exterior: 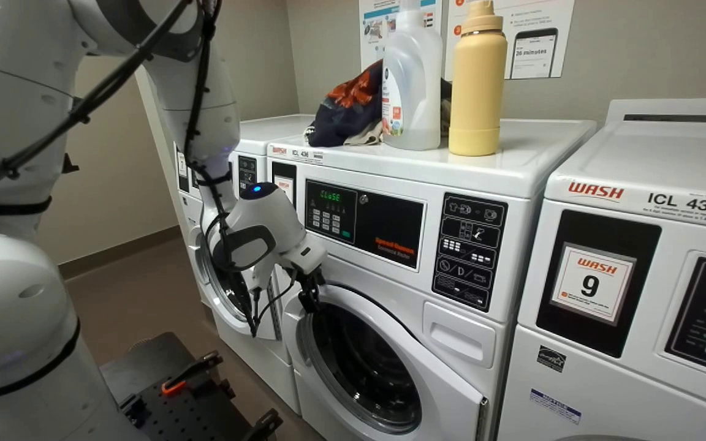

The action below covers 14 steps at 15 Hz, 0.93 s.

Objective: Open the middle washing machine door

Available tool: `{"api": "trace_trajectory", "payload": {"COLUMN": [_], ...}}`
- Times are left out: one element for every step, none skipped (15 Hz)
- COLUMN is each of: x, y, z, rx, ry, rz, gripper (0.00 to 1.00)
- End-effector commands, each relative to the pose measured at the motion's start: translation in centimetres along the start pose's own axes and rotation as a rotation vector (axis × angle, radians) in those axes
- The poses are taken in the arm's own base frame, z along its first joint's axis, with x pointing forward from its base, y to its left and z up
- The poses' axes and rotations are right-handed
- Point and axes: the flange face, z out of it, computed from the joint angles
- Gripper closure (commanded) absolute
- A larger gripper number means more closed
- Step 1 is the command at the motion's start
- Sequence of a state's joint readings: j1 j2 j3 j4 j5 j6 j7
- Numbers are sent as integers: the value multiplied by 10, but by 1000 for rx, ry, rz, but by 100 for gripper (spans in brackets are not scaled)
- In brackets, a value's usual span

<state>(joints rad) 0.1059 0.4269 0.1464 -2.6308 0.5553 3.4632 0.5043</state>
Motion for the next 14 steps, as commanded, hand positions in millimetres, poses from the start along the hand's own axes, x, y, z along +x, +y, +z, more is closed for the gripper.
{"api": "trace_trajectory", "payload": {"x": [-5, -7, -9, -9, -10, -12, -15, -19, -23, -28, -30, -30, -31, -31], "y": [-1, 3, 6, 11, 13, 17, 22, 26, 31, 36, 39, 40, 41, 42], "z": [12, 14, 15, 16, 16, 17, 20, 22, 25, 28, 27, 24, 22, 20], "rx": [-19, -29, -39, -51, -57, -69, -84, -98, -116, -134, -146, -158, -168, -181], "ry": [-6, -10, -10, -7, -6, -5, -8, -10, -9, -14, -13, -11, -8, -12], "rz": [31, 40, 44, 46, 48, 52, 54, 55, 56, 58, 63, 72, 80, 88], "gripper": [0, 0, 0, 0, 0, 0, 0, 0, 0, 0, 0, 0, 0, 0]}}
